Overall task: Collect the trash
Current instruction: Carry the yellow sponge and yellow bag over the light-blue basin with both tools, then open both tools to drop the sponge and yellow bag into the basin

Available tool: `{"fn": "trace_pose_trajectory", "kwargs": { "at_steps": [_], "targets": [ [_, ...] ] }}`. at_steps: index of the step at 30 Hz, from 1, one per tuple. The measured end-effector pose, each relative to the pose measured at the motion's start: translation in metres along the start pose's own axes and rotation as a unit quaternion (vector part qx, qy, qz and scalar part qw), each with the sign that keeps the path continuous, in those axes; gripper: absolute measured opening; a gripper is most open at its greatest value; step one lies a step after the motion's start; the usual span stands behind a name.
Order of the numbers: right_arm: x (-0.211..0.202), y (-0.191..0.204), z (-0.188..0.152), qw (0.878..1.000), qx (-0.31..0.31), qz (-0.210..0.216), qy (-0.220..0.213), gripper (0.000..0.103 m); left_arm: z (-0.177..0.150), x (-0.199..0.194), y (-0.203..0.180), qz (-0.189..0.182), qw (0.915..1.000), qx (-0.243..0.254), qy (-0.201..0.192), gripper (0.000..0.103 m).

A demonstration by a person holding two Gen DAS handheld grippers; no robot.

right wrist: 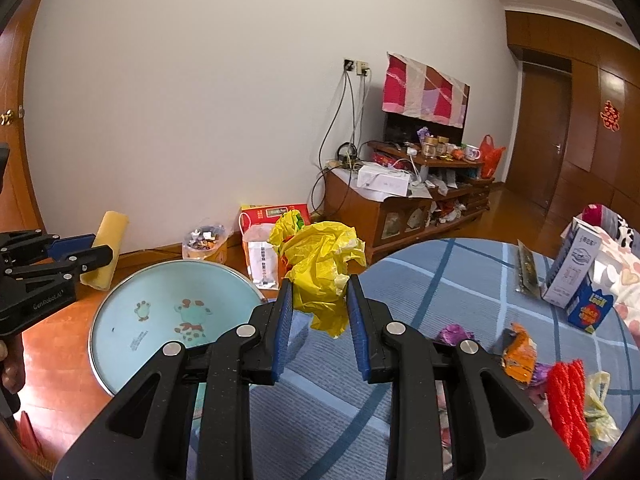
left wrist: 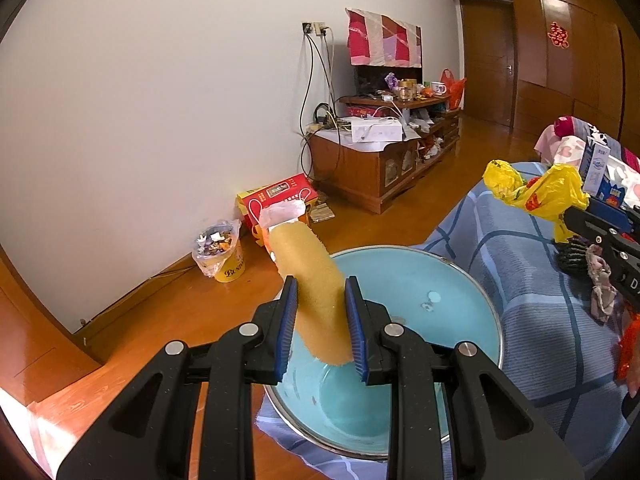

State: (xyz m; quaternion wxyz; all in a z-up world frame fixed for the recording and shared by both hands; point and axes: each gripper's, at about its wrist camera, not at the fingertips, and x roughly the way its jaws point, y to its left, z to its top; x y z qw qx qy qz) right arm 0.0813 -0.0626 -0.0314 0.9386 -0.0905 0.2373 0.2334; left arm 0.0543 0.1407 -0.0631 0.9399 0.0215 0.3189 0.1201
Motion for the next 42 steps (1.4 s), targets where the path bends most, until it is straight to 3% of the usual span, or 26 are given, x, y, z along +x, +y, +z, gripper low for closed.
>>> {"fn": "trace_pose_trajectory", "kwargs": {
  "at_steps": [14,42],
  "targets": [
    [0.011,0.013,0.003,1.000,-0.018,0.013,0.003,0.028,-0.001,0.002,0.006,0.017,0.9998,-0.006,-0.001,0.025],
    [0.014,0.023,0.001,0.999,-0.034,0.036,0.010,0.028,-0.003,0.003,0.006,0.009,0.9999,-0.006,0.004,0.027]
  ]
}}
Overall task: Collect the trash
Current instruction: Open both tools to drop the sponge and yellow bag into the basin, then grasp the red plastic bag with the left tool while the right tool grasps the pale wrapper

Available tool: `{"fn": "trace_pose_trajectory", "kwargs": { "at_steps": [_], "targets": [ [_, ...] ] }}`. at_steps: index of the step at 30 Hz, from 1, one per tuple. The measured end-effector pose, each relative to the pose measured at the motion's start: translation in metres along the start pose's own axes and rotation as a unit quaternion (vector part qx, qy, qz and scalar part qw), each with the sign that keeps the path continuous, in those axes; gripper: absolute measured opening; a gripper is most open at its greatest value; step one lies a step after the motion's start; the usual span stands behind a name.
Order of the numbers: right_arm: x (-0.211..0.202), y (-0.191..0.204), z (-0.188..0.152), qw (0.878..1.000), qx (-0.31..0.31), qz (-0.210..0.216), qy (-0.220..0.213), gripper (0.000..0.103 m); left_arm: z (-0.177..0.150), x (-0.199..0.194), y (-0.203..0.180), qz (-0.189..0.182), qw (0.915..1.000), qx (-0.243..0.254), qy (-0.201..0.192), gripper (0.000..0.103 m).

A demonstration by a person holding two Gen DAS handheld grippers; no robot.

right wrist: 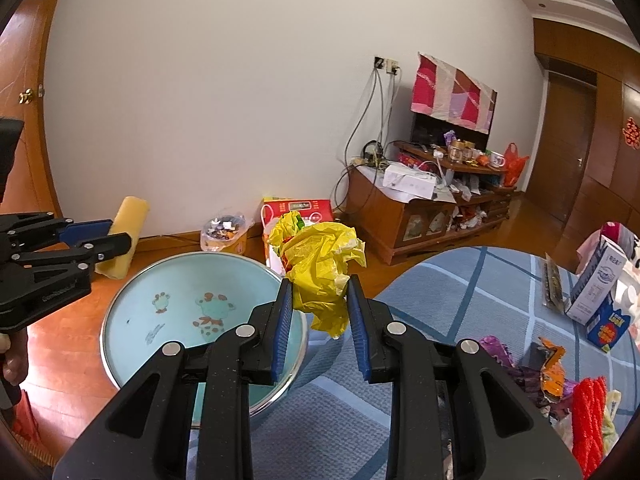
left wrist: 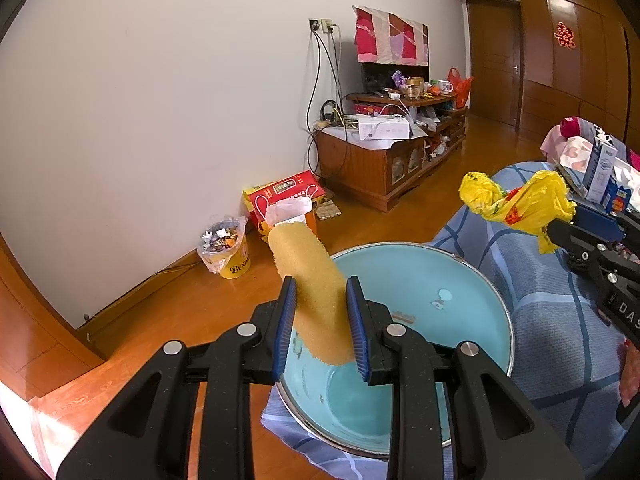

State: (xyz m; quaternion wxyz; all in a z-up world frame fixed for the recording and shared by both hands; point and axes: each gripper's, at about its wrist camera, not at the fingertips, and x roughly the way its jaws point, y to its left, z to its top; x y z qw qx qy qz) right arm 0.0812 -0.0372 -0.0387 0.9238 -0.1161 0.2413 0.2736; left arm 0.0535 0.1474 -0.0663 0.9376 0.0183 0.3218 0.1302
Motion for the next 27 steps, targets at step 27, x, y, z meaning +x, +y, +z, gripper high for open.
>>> {"fn": "trace_pose_trajectory", "kwargs": {
  "at_steps": [27],
  "targets": [
    [-0.068,-0.065,-0.021,0.996,0.052,-0.072,0.008,0.056,-0.017,0.000,-0.040,-0.052,0.9977,0.036,0.024,0.064]
  ]
}}
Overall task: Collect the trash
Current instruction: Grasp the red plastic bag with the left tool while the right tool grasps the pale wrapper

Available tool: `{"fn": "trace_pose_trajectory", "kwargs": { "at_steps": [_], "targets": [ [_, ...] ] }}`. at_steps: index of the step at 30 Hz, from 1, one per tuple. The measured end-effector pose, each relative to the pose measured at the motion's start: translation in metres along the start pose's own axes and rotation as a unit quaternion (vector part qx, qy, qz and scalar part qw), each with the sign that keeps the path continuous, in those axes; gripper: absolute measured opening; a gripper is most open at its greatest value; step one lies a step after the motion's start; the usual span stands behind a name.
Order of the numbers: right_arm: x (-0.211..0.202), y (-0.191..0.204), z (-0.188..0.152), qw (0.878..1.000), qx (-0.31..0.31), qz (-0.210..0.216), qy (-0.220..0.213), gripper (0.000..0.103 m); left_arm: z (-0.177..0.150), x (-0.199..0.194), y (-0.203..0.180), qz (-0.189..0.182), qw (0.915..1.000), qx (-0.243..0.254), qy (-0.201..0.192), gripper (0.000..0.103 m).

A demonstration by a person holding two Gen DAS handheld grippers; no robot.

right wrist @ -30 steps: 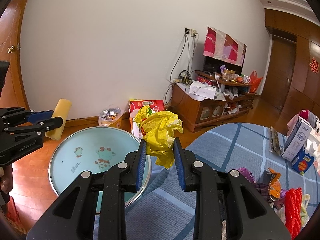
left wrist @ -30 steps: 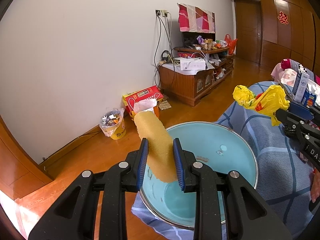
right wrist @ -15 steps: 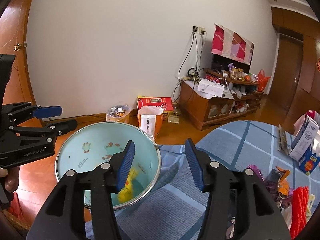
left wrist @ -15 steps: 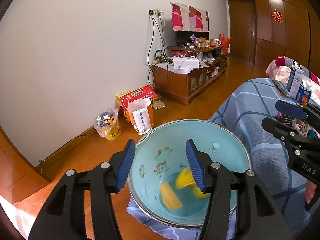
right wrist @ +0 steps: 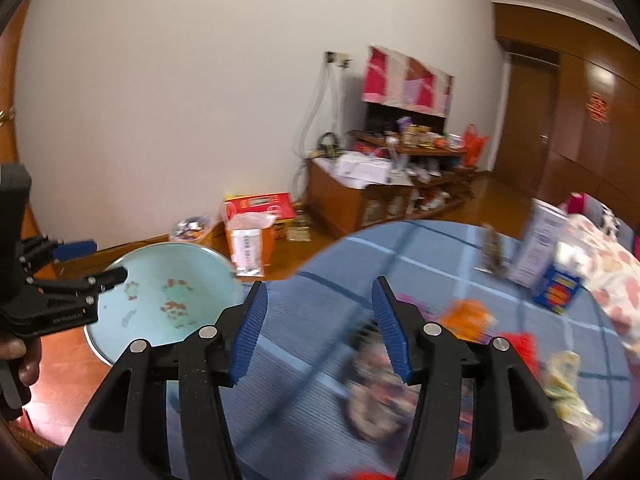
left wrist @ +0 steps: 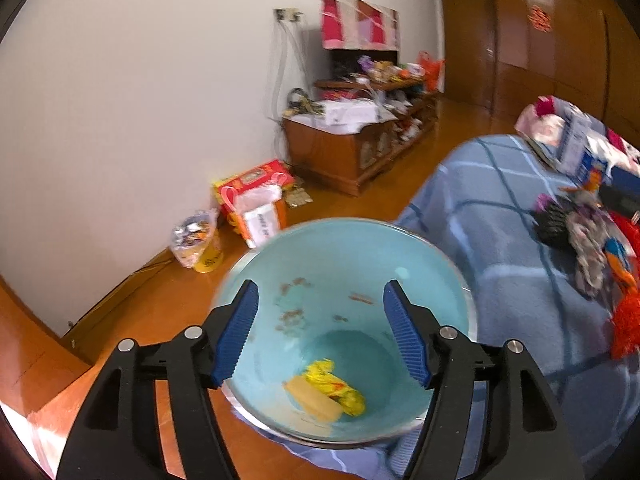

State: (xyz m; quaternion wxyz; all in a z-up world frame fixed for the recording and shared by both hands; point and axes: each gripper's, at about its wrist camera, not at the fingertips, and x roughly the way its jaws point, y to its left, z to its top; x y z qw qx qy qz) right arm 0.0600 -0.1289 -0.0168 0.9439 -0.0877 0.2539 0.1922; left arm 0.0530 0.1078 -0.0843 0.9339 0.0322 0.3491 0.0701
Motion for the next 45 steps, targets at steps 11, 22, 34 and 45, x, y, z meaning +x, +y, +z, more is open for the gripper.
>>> {"fn": "trace_pose_trajectory", "kwargs": {
  "at_steps": [11,22,34,45],
  "targets": [
    [-0.087,-0.137,-0.066,0.983,0.094,-0.157,0.000,0.061,0.007,-0.012,-0.111,-0.087,0.9933,0.076,-0.007,0.068],
    [-0.123,-0.189,-0.145,0.964,0.143,-0.222,0.040,0.061,-0.008,-0.049,-0.181,-0.145,0.9859,0.083,-0.006,0.068],
    [-0.140,-0.197,-0.170,0.958,0.177,-0.222,0.026,0.065,-0.035,-0.054,-0.241,-0.240,0.9599,0.143,0.025,0.027],
    [-0.100,-0.221,-0.126,0.963,0.174,-0.206,0.022,0.064,-0.003,-0.090,-0.216,-0.270,0.9518,0.142,-0.027,0.008]
  ]
}}
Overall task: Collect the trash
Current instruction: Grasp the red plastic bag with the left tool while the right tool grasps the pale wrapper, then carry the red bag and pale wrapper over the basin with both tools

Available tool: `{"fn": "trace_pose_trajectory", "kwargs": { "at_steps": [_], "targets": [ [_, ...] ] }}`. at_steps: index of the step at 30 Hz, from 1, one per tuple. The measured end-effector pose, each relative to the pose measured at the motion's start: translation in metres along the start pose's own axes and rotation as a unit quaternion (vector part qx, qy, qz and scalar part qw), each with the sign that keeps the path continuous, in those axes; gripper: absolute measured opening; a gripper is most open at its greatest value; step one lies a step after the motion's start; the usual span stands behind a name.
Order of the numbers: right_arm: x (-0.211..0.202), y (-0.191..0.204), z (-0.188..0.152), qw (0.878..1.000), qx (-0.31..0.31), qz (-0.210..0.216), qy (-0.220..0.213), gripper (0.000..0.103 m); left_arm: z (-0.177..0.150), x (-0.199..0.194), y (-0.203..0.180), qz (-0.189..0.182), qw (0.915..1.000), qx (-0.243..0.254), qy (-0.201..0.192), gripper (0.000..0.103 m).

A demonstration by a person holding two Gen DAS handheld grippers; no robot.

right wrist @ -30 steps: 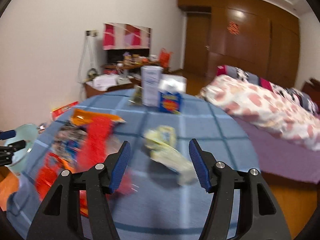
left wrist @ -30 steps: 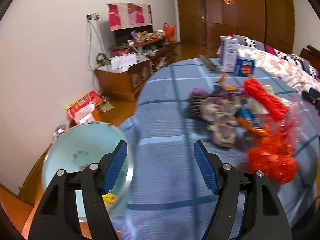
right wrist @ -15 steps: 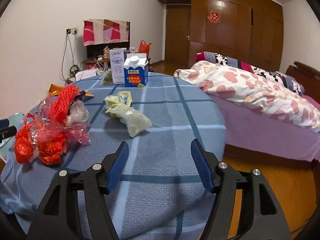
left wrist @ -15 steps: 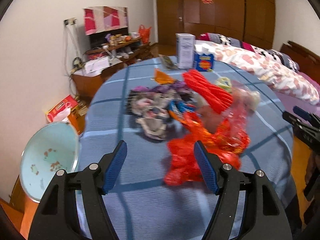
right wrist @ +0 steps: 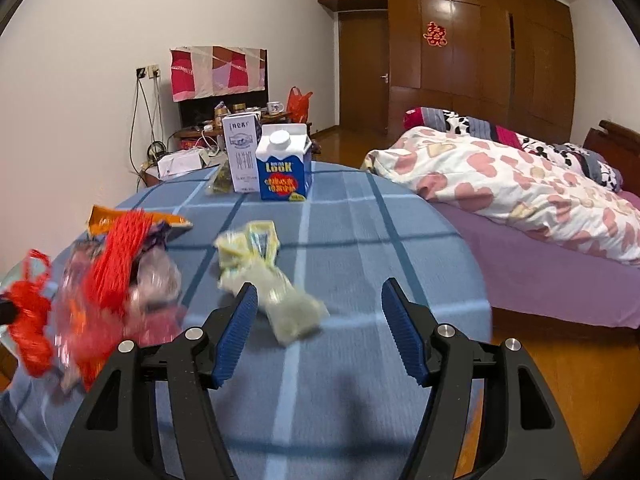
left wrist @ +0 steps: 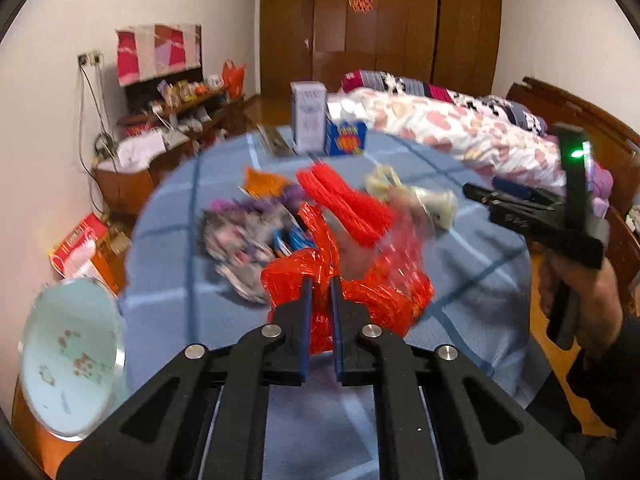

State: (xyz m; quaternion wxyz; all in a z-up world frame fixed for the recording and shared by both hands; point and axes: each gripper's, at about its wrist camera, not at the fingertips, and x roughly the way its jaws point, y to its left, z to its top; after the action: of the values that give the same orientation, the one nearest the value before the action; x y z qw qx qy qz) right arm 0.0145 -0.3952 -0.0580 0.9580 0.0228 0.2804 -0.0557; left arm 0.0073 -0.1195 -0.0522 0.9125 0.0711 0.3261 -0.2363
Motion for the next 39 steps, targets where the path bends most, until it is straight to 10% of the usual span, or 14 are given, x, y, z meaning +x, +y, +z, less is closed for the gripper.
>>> {"fn": "trace_pose_trajectory", "kwargs": {
  "at_steps": [3,11,18,21,32,34,39],
  "targets": [
    [0.024,0.008,0.012,0.999,-0.009,0.009,0.031,0.064,0.011,-0.013,0.016,0.035,0.9991,0.005,-0.022,0.008],
    [0.053,0.023,0.010,0.993,-0.027,0.061,0.100,0.001,0.014,-0.003,0.078,0.108,0.9935,-0.036,-0.007,0.008],
    [0.042,0.028,0.011,0.994,-0.046,0.046,0.091,0.003,0.007,-0.010,0.105,0.124,0.9908,-0.052,-0.010,0.008],
    [0.036,0.025,0.013,0.996,-0.037,0.048,0.073,0.066,0.003,-0.012,0.113,0.133,0.9896,-0.054,-0.010,0.008],
    [0.057,0.040,-0.003,0.982,-0.022,0.113,0.150,0.039,-0.014,-0.007,0.132,0.151,0.9862,-0.068,0.013,0.008],
    [0.053,0.043,-0.004,0.981,-0.026,0.122,0.148,0.020,-0.013,-0.008,0.132,0.151,0.9862,-0.068,0.010,0.008],
    [0.031,0.054,0.002,0.989,-0.050,0.097,0.103,0.011,-0.011,-0.012,0.133,0.159,0.9849,-0.068,0.000,0.008]
  ]
}}
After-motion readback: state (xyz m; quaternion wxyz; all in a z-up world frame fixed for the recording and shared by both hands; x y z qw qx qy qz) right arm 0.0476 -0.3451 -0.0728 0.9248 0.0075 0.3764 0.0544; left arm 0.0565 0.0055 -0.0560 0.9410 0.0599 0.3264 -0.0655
